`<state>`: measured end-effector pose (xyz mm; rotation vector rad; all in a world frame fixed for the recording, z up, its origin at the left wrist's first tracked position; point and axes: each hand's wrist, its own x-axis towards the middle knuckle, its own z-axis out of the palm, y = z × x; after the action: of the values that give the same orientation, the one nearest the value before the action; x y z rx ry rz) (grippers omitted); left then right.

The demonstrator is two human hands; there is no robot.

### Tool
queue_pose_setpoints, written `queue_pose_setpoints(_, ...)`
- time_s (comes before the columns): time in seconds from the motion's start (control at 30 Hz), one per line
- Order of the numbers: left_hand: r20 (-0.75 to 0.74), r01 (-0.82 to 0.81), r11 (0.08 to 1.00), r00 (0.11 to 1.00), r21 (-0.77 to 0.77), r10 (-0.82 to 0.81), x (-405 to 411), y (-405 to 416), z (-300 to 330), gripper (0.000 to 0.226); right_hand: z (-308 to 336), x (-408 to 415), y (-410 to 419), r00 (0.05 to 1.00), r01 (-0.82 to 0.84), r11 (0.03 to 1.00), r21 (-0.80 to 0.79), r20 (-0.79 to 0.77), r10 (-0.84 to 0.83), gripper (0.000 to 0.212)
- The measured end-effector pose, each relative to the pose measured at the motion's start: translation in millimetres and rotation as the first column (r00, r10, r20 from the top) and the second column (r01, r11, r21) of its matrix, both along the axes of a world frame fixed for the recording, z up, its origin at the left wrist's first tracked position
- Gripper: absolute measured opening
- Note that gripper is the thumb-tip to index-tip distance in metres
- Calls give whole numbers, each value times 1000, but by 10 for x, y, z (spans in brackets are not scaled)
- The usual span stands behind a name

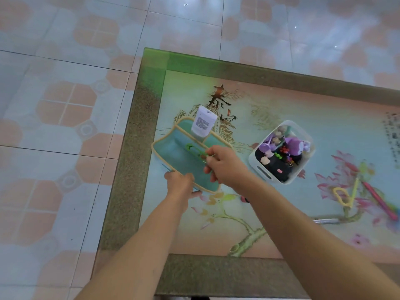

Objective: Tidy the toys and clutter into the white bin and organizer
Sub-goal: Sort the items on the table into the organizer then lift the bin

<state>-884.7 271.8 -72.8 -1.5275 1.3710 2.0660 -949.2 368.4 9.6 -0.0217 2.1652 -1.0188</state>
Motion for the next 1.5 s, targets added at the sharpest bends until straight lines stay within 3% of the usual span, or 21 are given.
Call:
queue_pose_setpoints(0.17, -31, -3, 999, 1000, 47, 4, 52, 70, 37, 40, -456, -62, -288, 989, -28, 993, 112, 144, 12, 23)
queue_pose_setpoints(0.27, -25, 1, 999, 1000, 54, 0, 86, 20, -4, 41, -637, -116, -410, 992, 24, 995, 100, 118, -35, 17)
queue_pose_setpoints(0.4, -31, 63, 996, 998, 66, -61, 142, -73, 26, 40, -668, -160, -453, 996, -46, 988, 147, 81, 34, 33)
queue_pose_setpoints(0.53, 12, 55, 998, 998, -31, -55, 281, -173, 96, 24, -555, -27, -327, 1000, -4, 986, 169, -11, 6, 42)
queue_pose_setpoints(0.6, 55, 126, 976, 991, -178, -118, 438, -212, 64, 17, -514, 51, -248, 996, 33, 989, 141, -90, -20, 36)
queue_pose_setpoints(0.67, 159, 375, 844, 927, -383, -340, 635, -260, -71, 19, -469, 108, -182, 985, 82, 993, 80, -157, -69, 28)
queue_pose_setpoints(0.77, 396, 694, 504, 714, -514, -577, 947, -278, -227, 31, -420, 201, -37, 959, 143, 989, 25, -251, -133, 27)
queue_pose_setpoints(0.93, 506, 821, 232, 516, -521, -691, 1188, -154, -424, 47, -466, 417, 270, 896, 264, 964, -6, -369, -247, 27)
queue_pose_setpoints(1.03, 426, 766, 273, 573, -582, -700, 1152, -72, -462, 34, -515, 532, 513, 856, 350, 936, -29, -395, -332, 23)
queue_pose_setpoints(1.2, 150, 648, 578, 719, -496, -678, 970, 258, -338, 26, -489, 674, 994, 774, 537, 841, -75, -352, -526, 19)
queue_pose_setpoints(1.3, 22, 591, 643, 744, -487, -668, 788, 513, -190, 19, -417, 705, 1295, 722, 612, 787, -73, -355, -594, 22)
queue_pose_setpoints(1.4, -28, 625, 572, 662, -531, -749, 537, 806, -72, 15, -384, 691, 1544, 704, 637, 766, -87, -339, -623, 23)
queue_pose_setpoints(1.5, 11, 666, 394, 517, -634, -856, 298, 1119, -60, 40, -430, 655, 1775, 761, 584, 812, 7, -353, -545, 23)
